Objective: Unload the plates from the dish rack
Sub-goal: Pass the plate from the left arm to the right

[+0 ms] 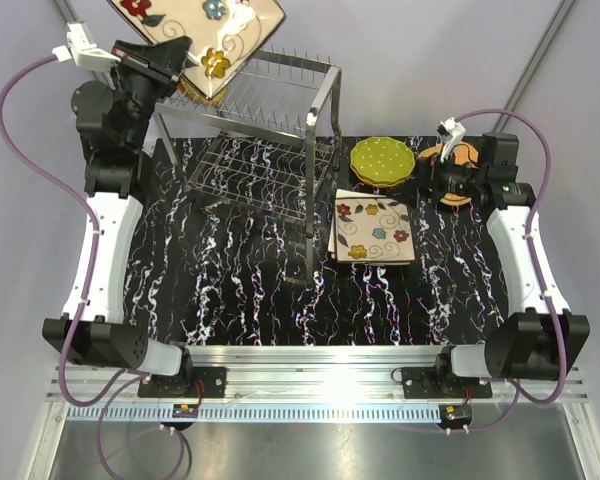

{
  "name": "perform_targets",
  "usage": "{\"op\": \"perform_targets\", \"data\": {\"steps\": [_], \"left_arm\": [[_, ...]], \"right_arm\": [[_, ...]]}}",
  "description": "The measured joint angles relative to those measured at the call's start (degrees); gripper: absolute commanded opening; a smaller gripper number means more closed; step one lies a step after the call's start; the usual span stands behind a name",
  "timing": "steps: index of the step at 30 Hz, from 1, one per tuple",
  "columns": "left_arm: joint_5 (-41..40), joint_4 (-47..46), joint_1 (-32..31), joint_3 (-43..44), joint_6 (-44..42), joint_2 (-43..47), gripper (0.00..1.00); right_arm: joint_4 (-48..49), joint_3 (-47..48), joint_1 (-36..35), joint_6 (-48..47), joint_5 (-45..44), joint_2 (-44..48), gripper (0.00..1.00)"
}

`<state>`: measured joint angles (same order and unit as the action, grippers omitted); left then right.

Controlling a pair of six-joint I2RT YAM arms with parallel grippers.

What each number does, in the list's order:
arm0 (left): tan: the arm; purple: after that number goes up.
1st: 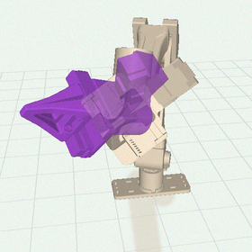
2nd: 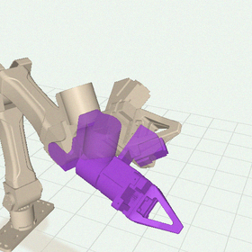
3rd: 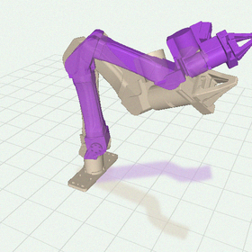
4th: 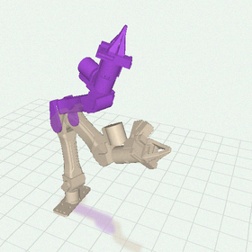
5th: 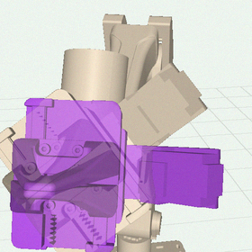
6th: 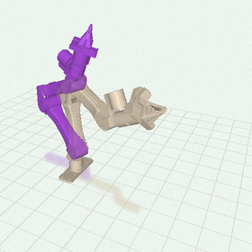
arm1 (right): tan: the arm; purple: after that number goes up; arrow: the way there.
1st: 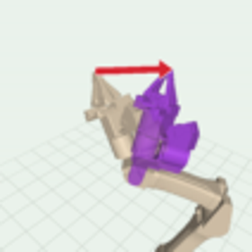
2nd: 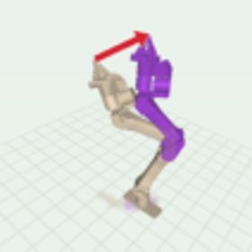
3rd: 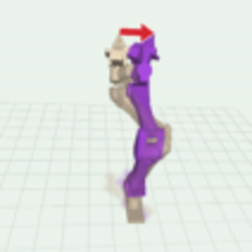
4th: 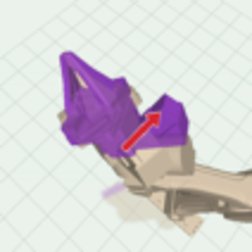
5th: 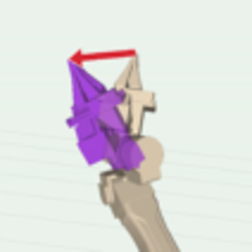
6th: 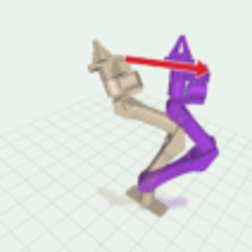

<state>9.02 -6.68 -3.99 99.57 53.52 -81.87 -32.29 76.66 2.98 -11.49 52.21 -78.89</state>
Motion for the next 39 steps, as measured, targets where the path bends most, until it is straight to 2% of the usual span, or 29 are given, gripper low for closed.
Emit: {"op": "perform_targets", "data": {"steps": [4,11,17,25,30,39], "left_arm": [[5.55,-1.7,0.0,-6.25,4.94,3.65,0.0],[15.67,-5.64,-0.15,-18.88,11.04,10.23,0.0],[23.54,-7.1,-0.59,-26.88,12.48,15.21,0.0],[33.09,-12.15,-2.67,-34.88,13.2,20.83,0.0],[37.64,-14.01,-4.42,-39.3,12.96,23.8,0.0],[39.36,-10.36,-9.27,-43.19,7.87,26.23,0.0]], "right_arm": [[7.69,-0.04,0.02,8.9,0.22,3.26,1.0],[16.09,1.49,0.11,18.75,11.43,3.52,1.0],[20.9,1.77,-0.74,24.44,16.55,4.2,1.0],[21.7,1.97,-8.76,27.5,17.53,6.32,1.0],[23.54,1.64,-10.23,30.42,17.4,7.96,1.0],[25.86,-1.64,-14.4,35.19,16.04,9.79,1.0]]}}
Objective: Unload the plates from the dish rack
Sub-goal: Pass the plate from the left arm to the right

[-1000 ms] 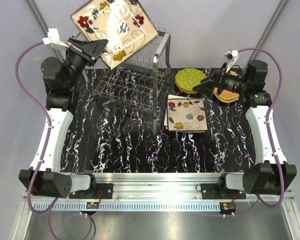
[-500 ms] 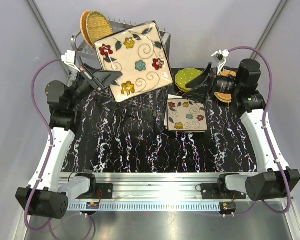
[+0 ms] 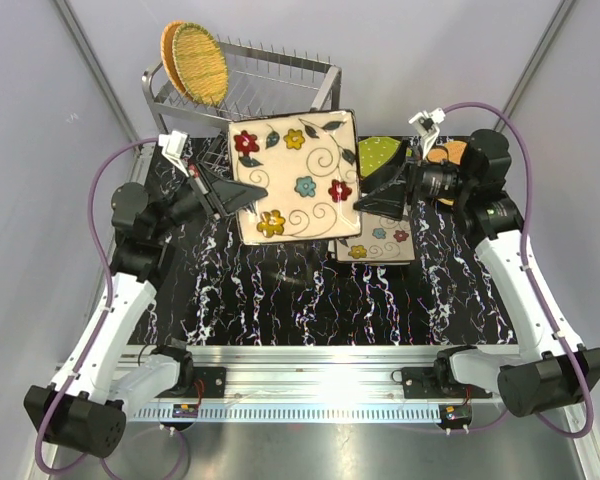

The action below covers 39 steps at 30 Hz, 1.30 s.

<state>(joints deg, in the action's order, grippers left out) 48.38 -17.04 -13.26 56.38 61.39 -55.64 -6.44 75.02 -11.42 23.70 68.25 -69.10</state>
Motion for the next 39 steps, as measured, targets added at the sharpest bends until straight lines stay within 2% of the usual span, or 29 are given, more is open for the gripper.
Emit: {"op": "perform_targets", "data": {"steps": [7,10,11,13,14,15,17,18,20,22,23,26,27,30,31,34,39], "left_arm": [[-1.05,4.66,-5.05,-2.19,-4.28,0.17,0.0],[-1.53,5.9,-6.54,-2.64,-5.55,0.15,0.0],[-1.66,6.49,-6.93,-2.64,-5.97,0.15,0.0],[-2.16,7.19,-7.41,-2.67,-6.51,0.15,0.0],[-2.49,7.37,-7.56,-2.73,-6.86,0.15,0.0],[-2.89,7.43,-7.69,-2.91,-7.21,0.15,0.0],[-3.89,7.74,-7.82,-3.39,-8.04,0.15,0.0],[-4.44,8.15,-7.82,-3.78,-8.31,0.15,0.0],[-5.25,8.39,-7.82,-4.79,-8.85,0.15,0.0],[-5.79,8.37,-7.85,-5.25,-9.51,0.17,0.02],[-6.25,8.37,-7.91,-5.42,-10.14,0.2,0.05],[-7.26,8.83,-8.24,-6.21,-10.64,0.22,0.22],[-7.41,8.87,-8.28,-6.56,-10.56,0.22,0.36],[-9.29,7.19,-8.37,-7.02,-9.97,0.76,0.54],[-10.21,6.49,-8.22,-7.04,-9.88,1.49,0.65],[-12.74,6.27,-8.09,-7.34,-11.06,4.0,0.79],[-16.63,7.26,-8.07,-7.61,-15.63,8.85,0.92]], "right_arm": [[0.9,-3.3,-4.07,2.84,-2.32,0.26,0.99],[0.85,-4.04,-4.72,3.76,-4.35,0.26,0.91],[0.83,-4.28,-4.79,4.31,-5.33,0.24,0.81],[0.81,-4.76,-4.83,5.38,-6.75,0.24,0.67],[0.92,-5.14,-4.81,6.1,-7.58,0.2,0.53],[1.09,-5.4,-4.83,6.6,-7.87,0.15,0.45],[1.2,-5.84,-4.83,8.41,-8.35,0.02,0.35],[1.36,-6.12,-4.92,9.14,-8.7,0.0,0.26],[1.73,-6.84,-4.92,10.27,-9.27,-0.04,0.17],[1.92,-7.96,-4.9,11.65,-10.1,-0.11,0.04],[1.92,-8.41,-4.81,12.11,-10.51,-0.13,0.0],[2.16,-10.03,-4.48,12.72,-11.13,-0.15,0.0],[2.38,-10.49,-4.13,12.83,-11.04,-0.17,0.0],[2.14,-12.15,-2.4,13.53,-9.73,-0.17,0.0],[1.95,-12.81,-1.42,13.7,-9.14,-0.33,0.0],[1.09,-13.75,1.6,13.81,-7.54,-0.46,0.0],[-1.84,-15.26,5.09,11.45,-8.41,-0.35,0.0]]}}
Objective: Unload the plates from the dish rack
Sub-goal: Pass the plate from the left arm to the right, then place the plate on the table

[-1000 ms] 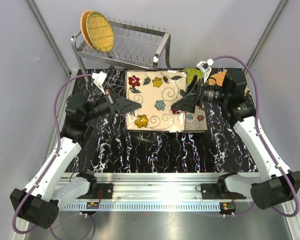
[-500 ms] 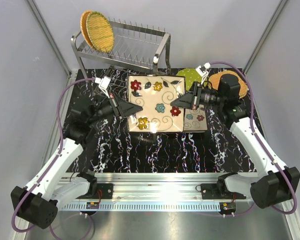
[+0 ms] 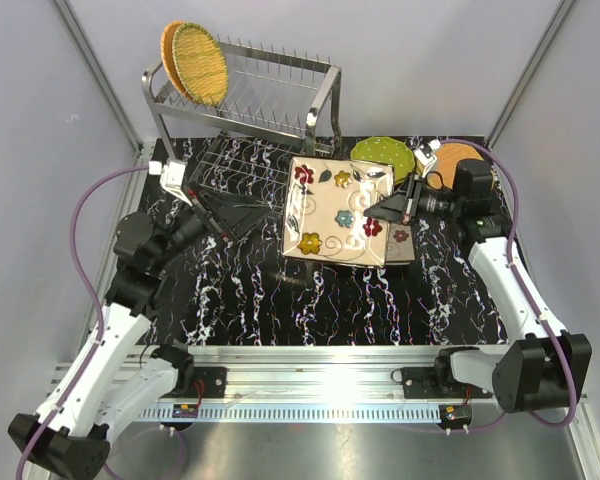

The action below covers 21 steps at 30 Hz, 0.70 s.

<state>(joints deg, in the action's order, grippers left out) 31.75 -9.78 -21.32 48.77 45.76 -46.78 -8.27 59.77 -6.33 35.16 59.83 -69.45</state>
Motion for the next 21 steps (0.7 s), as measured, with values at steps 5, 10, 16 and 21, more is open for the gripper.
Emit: {"op": "perform_targets", "data": {"steps": [5,10,16,21], "left_arm": [[-5.88,4.61,0.02,0.0,-7.5,4.79,0.99],[-12.61,9.6,0.13,-1.14,-12.79,8.63,0.99],[-18.82,11.5,0.33,-6.49,-14.01,14.4,0.99],[-22.51,13.53,0.33,-9.46,-13.99,18.08,0.99]], "right_arm": [[-6.8,-2.19,2.89,-5.18,-0.9,0.42,0.0],[-14.95,-2.62,5.49,-12.63,-0.98,0.79,0.0],[-22.53,-3.13,9.33,-21.29,-1.95,1.03,0.0],[-28.63,-3.15,12.48,-27.69,-3.17,0.74,0.0]]}}
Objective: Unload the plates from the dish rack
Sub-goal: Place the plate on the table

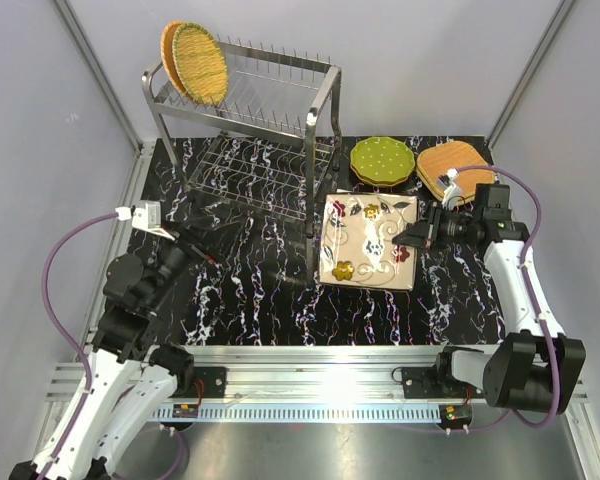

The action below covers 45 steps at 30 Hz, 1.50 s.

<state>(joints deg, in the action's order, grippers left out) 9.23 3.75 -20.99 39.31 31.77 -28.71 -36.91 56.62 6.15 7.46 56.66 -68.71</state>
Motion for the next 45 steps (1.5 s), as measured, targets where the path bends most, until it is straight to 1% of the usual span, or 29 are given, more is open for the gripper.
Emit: {"op": "perform_targets", "data": {"steps": [7,12,16,23,29,38,42,45], "left_arm": [[-3.89,2.4,0.0,-0.94,-0.28,3.69,0.99],[-5.25,3.5,0.0,-1.29,-0.48,4.02,0.99],[-5.84,4.28,0.0,-1.49,-0.5,4.02,0.99],[-7.02,5.27,0.0,-1.49,-0.87,5.29,0.99],[-7.8,6.38,0.0,-1.49,-0.96,5.77,0.99],[-9.11,6.91,0.0,-1.49,-1.36,5.73,0.99],[-9.38,6.88,0.0,-1.49,-1.38,5.68,0.99],[-9.51,6.91,0.0,-1.49,-1.38,5.44,0.99]], "right_arm": [[-3.65,0.02,2.43,-5.4,-1.68,-3.89,0.0],[-4.72,2.03,2.86,-7.67,-3.1,-10.16,0.0],[-5.27,6.51,3.17,-8.72,-3.52,-17.25,0.0],[-7.54,17.64,3.67,-12.7,-3.15,-30.4,0.01],[-11.21,23.67,4.04,-16.11,-3.06,-37.77,0.02],[-12.04,28.55,4.04,-16.48,-2.25,-44.98,0.05],[-10.93,29.31,4.07,-14.93,-1.92,-46.71,0.06],[-9.79,30.36,4.11,-13.18,-1.36,-48.57,0.09]]}}
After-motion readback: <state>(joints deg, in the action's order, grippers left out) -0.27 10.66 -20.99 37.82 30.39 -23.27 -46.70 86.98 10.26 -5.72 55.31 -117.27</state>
